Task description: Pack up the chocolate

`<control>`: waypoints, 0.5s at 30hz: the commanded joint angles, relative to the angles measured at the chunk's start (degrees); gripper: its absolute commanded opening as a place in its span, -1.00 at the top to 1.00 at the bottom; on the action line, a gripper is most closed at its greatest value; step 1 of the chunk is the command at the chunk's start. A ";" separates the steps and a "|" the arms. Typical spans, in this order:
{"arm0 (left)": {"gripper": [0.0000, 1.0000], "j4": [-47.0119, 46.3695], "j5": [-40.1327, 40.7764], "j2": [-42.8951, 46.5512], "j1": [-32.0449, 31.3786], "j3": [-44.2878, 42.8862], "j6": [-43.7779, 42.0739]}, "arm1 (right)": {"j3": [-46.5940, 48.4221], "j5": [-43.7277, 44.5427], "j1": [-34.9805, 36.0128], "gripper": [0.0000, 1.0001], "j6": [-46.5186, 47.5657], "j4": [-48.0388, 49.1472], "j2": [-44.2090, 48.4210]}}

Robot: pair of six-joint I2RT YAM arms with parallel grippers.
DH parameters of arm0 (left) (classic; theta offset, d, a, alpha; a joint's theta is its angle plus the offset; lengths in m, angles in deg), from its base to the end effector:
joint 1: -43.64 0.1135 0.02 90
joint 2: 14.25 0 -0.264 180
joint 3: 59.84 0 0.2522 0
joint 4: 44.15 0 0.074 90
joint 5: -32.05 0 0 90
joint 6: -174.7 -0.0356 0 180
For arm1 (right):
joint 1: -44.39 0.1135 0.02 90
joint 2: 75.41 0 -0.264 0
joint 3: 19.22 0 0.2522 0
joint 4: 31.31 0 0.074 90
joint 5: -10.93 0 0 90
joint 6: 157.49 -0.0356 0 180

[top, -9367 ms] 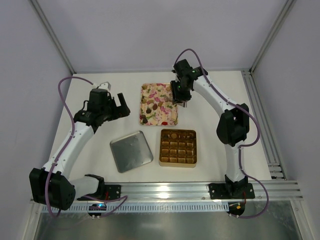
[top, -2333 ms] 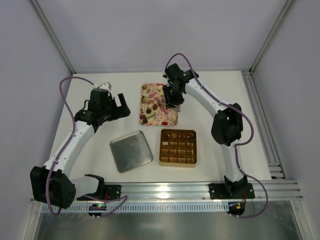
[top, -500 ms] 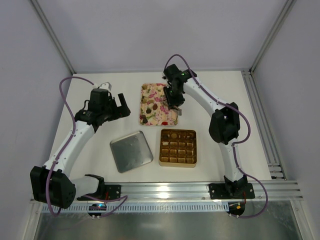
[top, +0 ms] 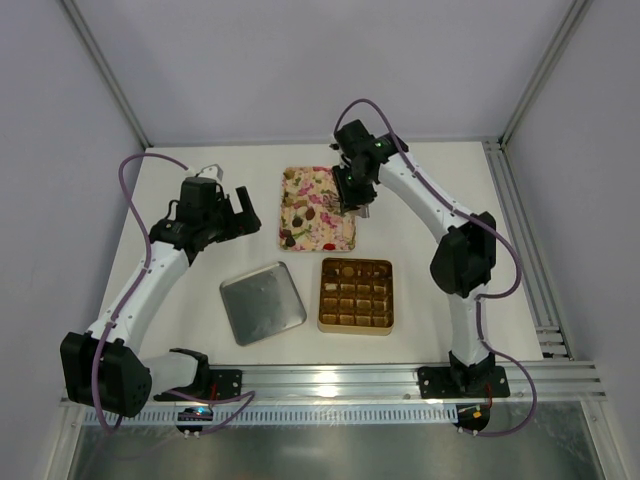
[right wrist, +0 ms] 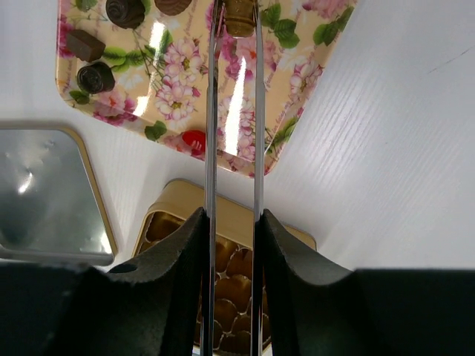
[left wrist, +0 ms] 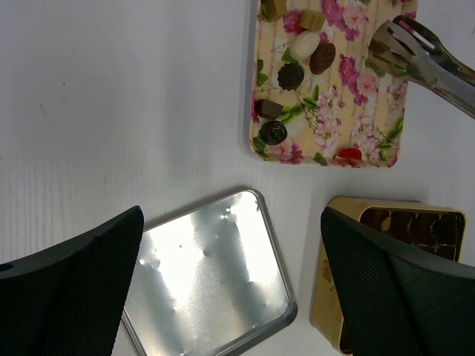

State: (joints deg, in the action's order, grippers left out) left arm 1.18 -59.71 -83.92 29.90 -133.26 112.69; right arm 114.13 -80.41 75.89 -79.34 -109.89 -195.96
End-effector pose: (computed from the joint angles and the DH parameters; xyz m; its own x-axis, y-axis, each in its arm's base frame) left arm 0.2542 -0.0633 0.3048 -0.6912 -0.3139 -0.6510 -0.0732 0.9265 -0.3691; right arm 0.3791 0.2333 0.2968 -0.8700 -0.2923 -0.3971 -0.3596 0.9272 0.1051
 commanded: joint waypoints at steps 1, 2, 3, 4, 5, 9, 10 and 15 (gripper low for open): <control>-1.00 -0.46 -0.17 0.06 0.11 -1.60 -0.74 | -1.90 0.64 -0.22 0.28 0.87 1.53 5.85; -0.99 -0.46 -0.26 0.15 0.11 -1.60 -0.83 | -2.17 0.64 -0.22 0.28 0.87 1.71 6.12; -0.99 -0.46 -0.17 0.06 0.11 -1.60 -0.74 | -2.95 0.55 -0.22 0.28 0.87 1.97 6.38; -0.99 -0.37 -0.09 0.15 0.11 -1.51 -0.83 | -3.13 0.55 -0.22 0.29 0.87 1.97 6.73; -0.99 -0.37 -0.09 0.15 0.11 -1.51 -0.83 | -3.31 0.38 -0.22 0.28 0.87 1.97 6.82; -0.99 -0.46 -0.09 0.24 0.03 -1.60 -0.83 | -4.19 0.20 -0.22 0.29 1.05 1.89 7.70; -0.99 -0.37 -0.09 0.06 0.11 -1.51 -0.74 | -4.45 0.11 -0.22 0.29 0.96 1.97 7.96; -0.99 -0.46 -0.09 -0.03 0.03 -1.60 -0.83 | -7.87 -0.94 -0.22 0.29 0.87 2.76 11.56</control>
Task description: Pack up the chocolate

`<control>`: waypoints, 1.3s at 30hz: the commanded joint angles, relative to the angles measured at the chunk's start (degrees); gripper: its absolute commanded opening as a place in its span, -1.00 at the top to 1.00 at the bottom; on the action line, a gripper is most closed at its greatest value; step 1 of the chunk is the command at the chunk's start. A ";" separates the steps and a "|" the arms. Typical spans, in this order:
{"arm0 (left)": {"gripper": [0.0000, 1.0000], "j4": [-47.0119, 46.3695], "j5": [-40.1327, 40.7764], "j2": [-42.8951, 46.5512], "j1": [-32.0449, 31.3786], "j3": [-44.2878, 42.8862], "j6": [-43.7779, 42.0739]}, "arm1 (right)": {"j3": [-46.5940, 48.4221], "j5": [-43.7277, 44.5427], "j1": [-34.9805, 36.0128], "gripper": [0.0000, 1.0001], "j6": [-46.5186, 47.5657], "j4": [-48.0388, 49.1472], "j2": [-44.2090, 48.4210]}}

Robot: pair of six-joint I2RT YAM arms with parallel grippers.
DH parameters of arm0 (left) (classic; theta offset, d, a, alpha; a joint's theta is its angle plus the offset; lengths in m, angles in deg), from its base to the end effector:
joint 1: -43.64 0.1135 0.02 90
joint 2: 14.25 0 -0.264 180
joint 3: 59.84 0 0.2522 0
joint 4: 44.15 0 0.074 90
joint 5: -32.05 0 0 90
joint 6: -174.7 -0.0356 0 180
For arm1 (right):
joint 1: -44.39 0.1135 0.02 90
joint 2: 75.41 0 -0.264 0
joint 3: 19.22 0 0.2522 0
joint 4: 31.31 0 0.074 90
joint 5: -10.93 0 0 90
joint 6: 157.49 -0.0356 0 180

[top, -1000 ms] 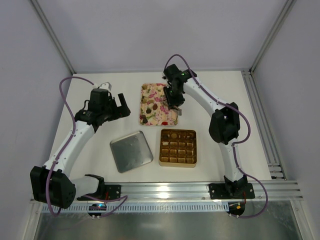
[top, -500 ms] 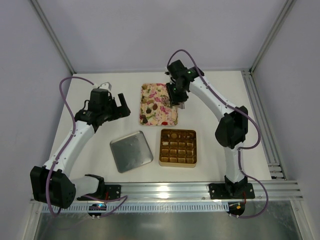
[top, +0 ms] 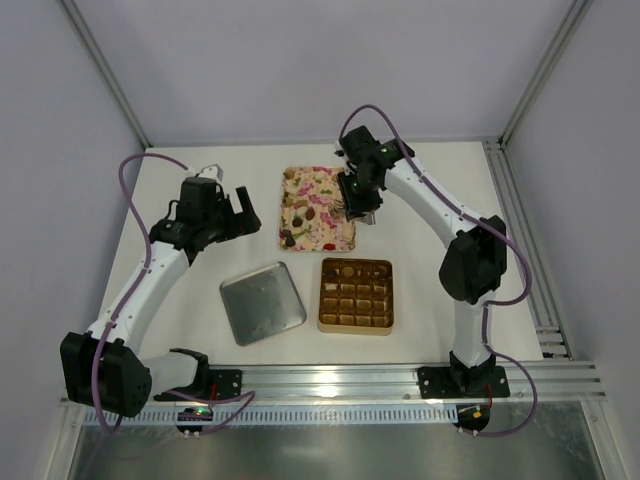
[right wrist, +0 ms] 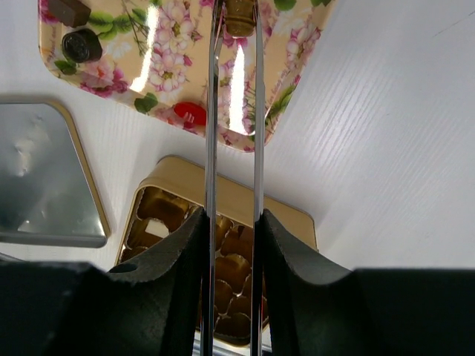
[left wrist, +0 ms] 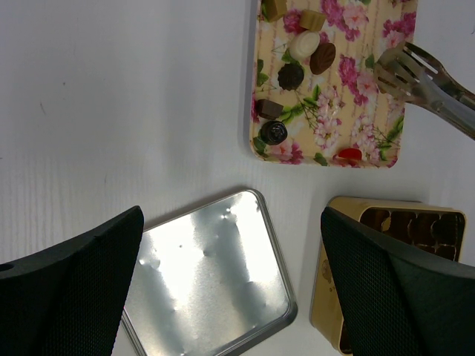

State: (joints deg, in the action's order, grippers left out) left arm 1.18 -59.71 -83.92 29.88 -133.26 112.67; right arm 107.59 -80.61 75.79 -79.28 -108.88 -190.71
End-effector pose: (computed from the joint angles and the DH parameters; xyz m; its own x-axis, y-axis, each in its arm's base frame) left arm 0.2541 -0.0634 0.3048 -0.6913 -0.3134 -0.6511 -0.0727 0.9267 -0.3688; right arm 0.3618 0.2219 0.3023 -0.8720 -0.2930 -0.3922 -0.3595 0.9270 0.1070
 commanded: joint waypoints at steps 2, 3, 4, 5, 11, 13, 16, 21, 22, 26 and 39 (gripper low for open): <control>-0.99 -0.46 -0.09 0.06 0.05 -1.60 -0.81 | -2.40 -1.09 -0.11 0.29 0.72 2.29 7.55; -0.99 -0.46 0.00 0.06 0.14 -1.60 -0.81 | -3.36 -1.44 -0.11 0.29 0.72 2.29 8.86; -1.00 -0.46 -0.09 -0.03 0.05 -1.69 -0.81 | -3.89 -1.53 -0.11 0.29 0.72 2.37 9.48; -0.99 -0.46 -0.09 -0.12 0.14 -1.60 -0.81 | -4.50 -1.54 -0.11 0.29 0.80 2.46 10.18; -1.00 -0.46 -0.17 -0.12 0.14 -1.69 -0.81 | -11.18 -2.85 -0.11 0.29 0.37 3.87 16.60; -0.99 -0.46 -0.17 -0.12 0.05 -1.69 -0.72 | -14.43 -3.20 -0.11 0.29 0.10 4.39 19.22; -0.99 -0.46 -0.17 0.06 0.14 -1.60 -0.81 | -18.74 -3.56 -0.11 0.29 -0.07 4.92 22.13; -0.99 -0.46 -0.17 -0.12 0.14 -1.60 -0.72 | -25.15 -4.52 -0.11 0.29 -0.77 5.01 29.34; -0.99 -0.46 -0.09 -0.12 0.05 -1.60 -0.72 | -25.95 -4.70 -0.11 0.29 -0.95 5.01 30.31; -0.99 -0.46 -0.09 -0.03 0.05 -1.60 -0.81 | -29.99 -5.49 -0.11 0.29 -1.48 4.93 34.96; -0.99 -0.46 -0.09 -0.12 0.14 -1.60 -0.72 | -41.33 -5.76 6.39 0.28 -6.22 4.75 46.31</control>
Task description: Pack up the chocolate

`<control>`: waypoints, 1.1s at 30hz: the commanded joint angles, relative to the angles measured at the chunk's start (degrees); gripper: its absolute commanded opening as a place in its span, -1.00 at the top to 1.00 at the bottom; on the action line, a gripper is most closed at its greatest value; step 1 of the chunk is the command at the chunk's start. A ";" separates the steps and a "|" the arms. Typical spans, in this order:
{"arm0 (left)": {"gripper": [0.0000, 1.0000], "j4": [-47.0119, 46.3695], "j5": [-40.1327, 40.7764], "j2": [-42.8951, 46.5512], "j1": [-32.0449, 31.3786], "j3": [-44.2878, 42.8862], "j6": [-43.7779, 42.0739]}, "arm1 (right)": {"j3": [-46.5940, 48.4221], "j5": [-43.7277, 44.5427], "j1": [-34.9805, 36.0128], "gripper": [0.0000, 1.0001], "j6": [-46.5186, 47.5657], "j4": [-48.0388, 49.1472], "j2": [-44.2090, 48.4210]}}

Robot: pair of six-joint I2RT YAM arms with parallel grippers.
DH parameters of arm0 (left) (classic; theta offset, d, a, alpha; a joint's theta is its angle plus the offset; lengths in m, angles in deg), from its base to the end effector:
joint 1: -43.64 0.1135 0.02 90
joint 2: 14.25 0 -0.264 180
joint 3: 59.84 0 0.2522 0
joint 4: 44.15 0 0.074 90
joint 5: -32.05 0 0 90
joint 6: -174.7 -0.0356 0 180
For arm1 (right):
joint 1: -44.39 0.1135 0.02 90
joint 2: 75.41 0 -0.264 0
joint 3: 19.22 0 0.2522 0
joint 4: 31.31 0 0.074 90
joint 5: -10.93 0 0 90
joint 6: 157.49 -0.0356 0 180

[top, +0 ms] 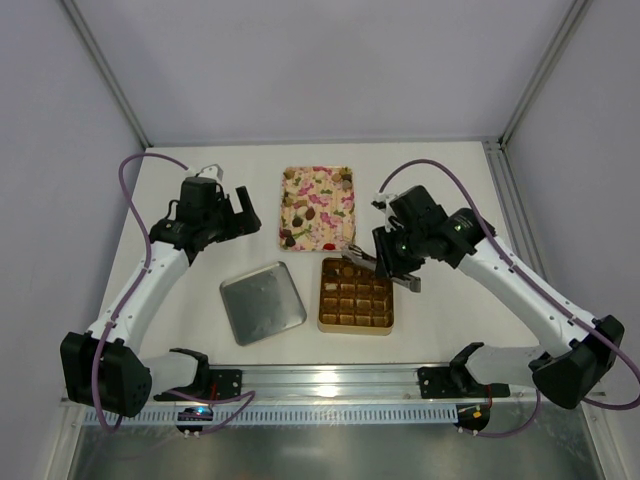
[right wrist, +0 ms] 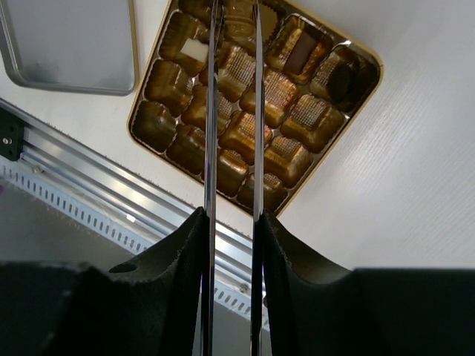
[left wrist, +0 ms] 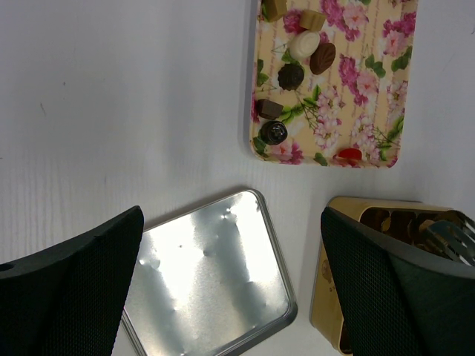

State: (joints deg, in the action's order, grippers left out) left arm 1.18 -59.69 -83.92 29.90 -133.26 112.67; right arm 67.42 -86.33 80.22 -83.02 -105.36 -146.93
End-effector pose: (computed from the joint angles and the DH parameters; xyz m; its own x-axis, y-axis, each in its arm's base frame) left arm 0.2542 -0.0633 0.3048 -0.6911 -0.3136 -0.6512 -0.0732 0.9267 -0.3686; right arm 0.1889 0.1419 0.3360 -0.8387 -0.2780 -0.4683 -0.4245 0.8724 0.2425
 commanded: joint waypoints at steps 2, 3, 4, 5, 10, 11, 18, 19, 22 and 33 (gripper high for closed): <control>-0.99 -0.46 -0.20 -0.20 0.03 -1.60 -0.72 | -3.08 0.41 4.06 0.28 -3.89 1.32 3.67; -0.99 -0.46 -0.11 -0.20 0.11 -1.69 -0.72 | -3.71 0.67 4.59 0.28 -4.24 1.32 4.02; -1.00 -0.46 -0.28 -0.20 0.11 -1.60 -0.81 | -4.23 0.94 5.03 0.28 -4.51 1.40 4.81; -0.99 -0.46 -0.28 -0.20 0.11 -1.69 -0.72 | -5.37 0.94 5.38 0.28 -4.86 1.49 5.25; -0.99 -0.46 -0.28 -0.20 0.11 -1.60 -0.81 | -7.40 0.85 7.32 0.28 -6.62 1.93 6.58; -0.99 -0.46 -0.20 -0.20 0.03 -1.69 -0.72 | -7.75 1.03 7.75 0.28 -6.62 2.02 6.66; -0.99 -0.46 -0.11 -0.12 0.11 -1.60 -0.81 | -7.76 1.38 8.11 0.27 -6.79 2.72 5.87; -0.99 -0.46 -0.02 -0.20 0.11 -1.51 -0.72 | -7.76 1.55 8.11 0.26 -6.71 2.64 5.70; -1.00 -0.46 -0.02 -0.20 0.11 -1.69 -0.72 | -7.75 1.82 8.20 0.21 -6.62 2.72 5.35; -0.99 -0.46 0.07 -0.47 0.03 -1.60 -0.81 | -5.30 3.13 8.29 0.17 -5.66 2.02 4.64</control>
State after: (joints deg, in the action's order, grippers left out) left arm 1.18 -59.69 -84.00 29.88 -133.26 112.67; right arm 59.29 -84.50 88.16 -88.85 -104.66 -142.21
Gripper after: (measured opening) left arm 0.996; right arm 0.407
